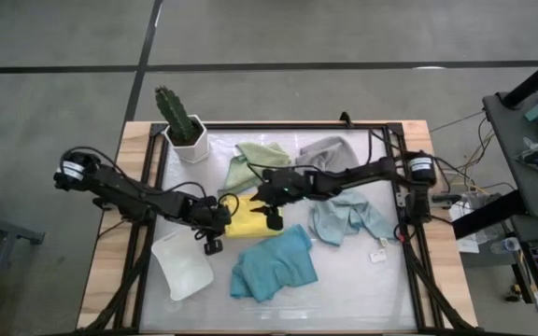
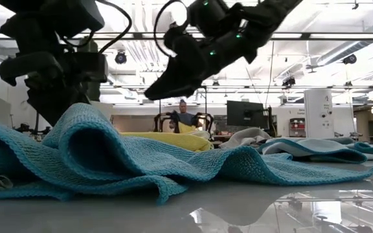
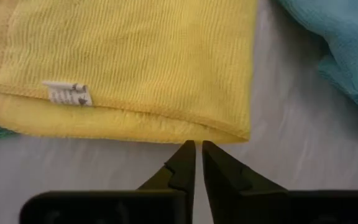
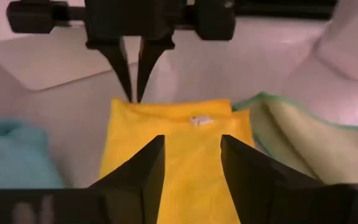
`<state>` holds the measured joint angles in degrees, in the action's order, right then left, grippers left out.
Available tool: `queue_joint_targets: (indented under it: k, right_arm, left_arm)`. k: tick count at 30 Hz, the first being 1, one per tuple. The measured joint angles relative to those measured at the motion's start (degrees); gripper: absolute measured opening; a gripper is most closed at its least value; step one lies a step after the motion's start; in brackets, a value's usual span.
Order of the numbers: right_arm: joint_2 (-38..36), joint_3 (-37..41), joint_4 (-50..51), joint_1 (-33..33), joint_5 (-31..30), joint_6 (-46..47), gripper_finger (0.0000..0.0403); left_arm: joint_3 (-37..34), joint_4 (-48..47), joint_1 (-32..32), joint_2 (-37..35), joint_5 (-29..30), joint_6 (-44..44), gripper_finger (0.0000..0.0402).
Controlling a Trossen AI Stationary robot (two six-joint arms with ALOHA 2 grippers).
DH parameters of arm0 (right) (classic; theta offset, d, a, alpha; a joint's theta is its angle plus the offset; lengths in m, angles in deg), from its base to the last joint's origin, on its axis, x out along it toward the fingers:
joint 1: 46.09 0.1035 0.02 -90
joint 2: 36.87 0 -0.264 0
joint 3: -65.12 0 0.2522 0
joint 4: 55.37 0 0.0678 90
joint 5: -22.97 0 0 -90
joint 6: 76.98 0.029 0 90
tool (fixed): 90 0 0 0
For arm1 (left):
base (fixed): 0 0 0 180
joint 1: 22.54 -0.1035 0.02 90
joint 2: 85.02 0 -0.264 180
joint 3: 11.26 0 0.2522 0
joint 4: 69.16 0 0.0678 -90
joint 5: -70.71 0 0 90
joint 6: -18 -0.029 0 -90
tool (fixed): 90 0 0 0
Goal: Fold microfiber towels
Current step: Fold the yellow microfiber towel
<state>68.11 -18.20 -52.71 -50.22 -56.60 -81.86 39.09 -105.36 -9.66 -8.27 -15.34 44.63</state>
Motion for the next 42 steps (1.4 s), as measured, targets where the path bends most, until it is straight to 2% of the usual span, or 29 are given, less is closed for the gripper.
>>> queue_joint_targets:
  k: [5, 14, 18, 29, 37, 42]
  right_arm:
    - [5.27, -5.64, 2.02, -1.88, 2.12, 0.2, 0.0163]
    - [14.39, -15.56, 8.3, -3.53, 2.22, -0.29, 0.0164]
    - [16.99, -18.39, 9.45, -4.17, 2.19, -0.3, 0.0162]
    - [18.17, -18.93, 9.61, -5.74, 2.13, 0.31, 0.0164]
    - [19.45, -18.84, 9.59, -5.65, 2.19, 1.94, 0.0162]
    - [19.45, -18.84, 9.68, -5.78, 2.17, 2.25, 0.0149]
  left_arm:
    - [-0.29, -0.06, -0.02, 0.0, 0.17, -0.08, 0.0008]
    - [-0.31, -2.72, -0.09, -0.02, 4.9, -0.61, 0.0008]
    - [-0.34, -3.43, -0.12, -0.04, 8.85, -1.82, 0.0008]
    - [-0.4, -3.53, -0.17, -0.04, 21.86, -3.61, 0.0008]
    - [-0.81, -3.22, -0.19, 0.51, 23.95, -3.49, 0.0008]
    - [-3.49, 1.47, -0.85, 1.2, 24.83, -3.45, 0.0008]
